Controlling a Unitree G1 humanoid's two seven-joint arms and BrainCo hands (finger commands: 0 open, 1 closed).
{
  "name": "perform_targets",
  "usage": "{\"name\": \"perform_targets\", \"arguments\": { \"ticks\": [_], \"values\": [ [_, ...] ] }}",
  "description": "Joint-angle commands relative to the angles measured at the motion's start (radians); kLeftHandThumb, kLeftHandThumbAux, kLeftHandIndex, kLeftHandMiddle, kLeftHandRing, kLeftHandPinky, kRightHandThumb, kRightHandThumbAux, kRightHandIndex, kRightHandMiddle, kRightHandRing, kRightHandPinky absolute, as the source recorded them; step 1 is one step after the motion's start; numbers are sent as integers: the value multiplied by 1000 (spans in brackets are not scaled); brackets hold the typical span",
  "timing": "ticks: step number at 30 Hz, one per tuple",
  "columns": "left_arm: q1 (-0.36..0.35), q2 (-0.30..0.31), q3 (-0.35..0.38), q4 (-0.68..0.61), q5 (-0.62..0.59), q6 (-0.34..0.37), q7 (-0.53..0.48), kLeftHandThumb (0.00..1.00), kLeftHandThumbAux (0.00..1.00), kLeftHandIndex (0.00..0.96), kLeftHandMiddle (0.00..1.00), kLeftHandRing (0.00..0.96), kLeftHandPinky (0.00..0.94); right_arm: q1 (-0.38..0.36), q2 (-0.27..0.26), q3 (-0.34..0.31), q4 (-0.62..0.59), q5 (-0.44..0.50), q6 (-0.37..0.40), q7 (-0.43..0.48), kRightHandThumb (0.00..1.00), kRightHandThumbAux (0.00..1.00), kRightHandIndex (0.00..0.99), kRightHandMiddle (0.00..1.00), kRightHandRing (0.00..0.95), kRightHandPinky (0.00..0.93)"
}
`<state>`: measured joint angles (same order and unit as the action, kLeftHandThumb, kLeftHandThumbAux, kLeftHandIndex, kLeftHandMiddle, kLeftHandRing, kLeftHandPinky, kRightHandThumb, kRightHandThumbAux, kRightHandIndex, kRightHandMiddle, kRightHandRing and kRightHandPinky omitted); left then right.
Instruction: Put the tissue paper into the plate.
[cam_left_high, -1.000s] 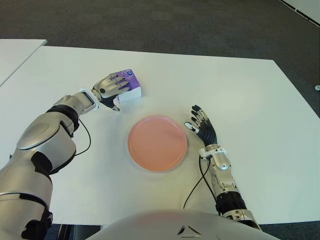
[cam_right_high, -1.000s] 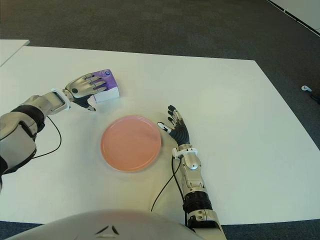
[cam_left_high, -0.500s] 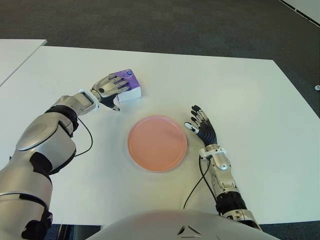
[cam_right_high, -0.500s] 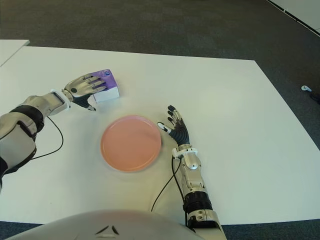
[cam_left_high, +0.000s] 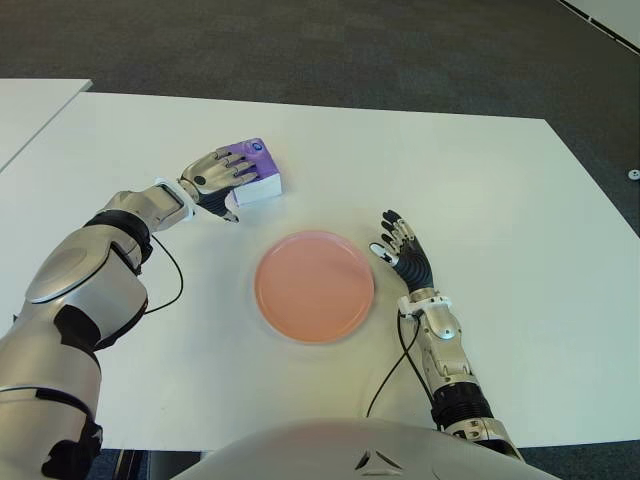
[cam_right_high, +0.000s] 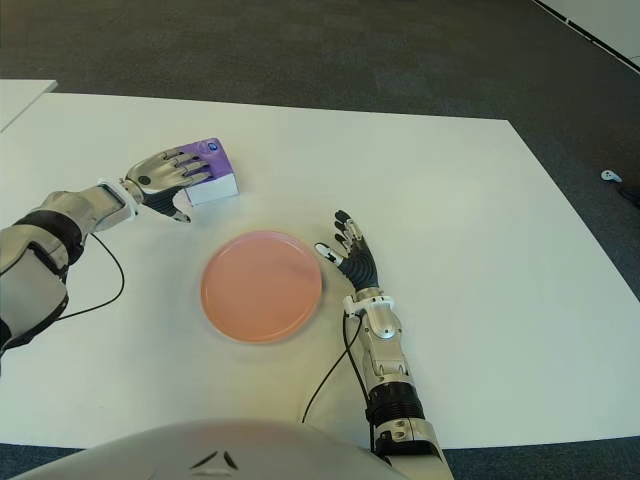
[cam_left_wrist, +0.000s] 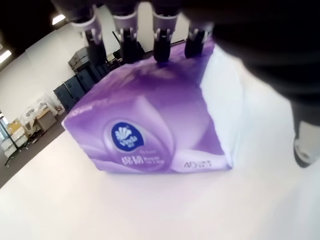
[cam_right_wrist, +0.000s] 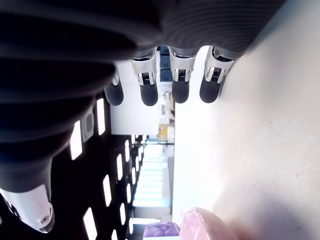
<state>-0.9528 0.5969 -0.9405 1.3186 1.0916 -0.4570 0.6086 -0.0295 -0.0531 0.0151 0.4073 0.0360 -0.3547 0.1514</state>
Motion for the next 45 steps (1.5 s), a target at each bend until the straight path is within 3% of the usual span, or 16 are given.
{"name": "perform_targets", "arguments": {
  "ticks": [1,7,11,25,38,45],
  "values": [
    [51,5,84,-4,-84,-28,2,199,471,0,0,0,0,117,7,7,159,-10,101,1,26,642,0,0,0,0],
    [38,25,227,-29,-228,-87,-66,213,458,0,0,0,8,112,7,9,168,-15,94,-3,33,641,0,0,0,0],
    [29,36,279,-44,-274,-90,-90,225,448,0,0,0,6,110,6,12,173,-18,97,-3,38,630,0,0,0,0],
    [14,55,379,-50,-331,-44,-163,212,429,0,0,0,21,104,1,10,183,-7,100,15,27,649,0,0,0,0],
    [84,61,440,-59,-385,-104,-249,250,415,0,0,0,151,93,-1,6,201,-8,90,13,28,625,0,0,0,0],
    [99,62,451,-61,-393,-113,-297,247,402,0,0,0,151,85,-1,6,221,-11,79,10,35,622,0,0,0,0]
  ]
}}
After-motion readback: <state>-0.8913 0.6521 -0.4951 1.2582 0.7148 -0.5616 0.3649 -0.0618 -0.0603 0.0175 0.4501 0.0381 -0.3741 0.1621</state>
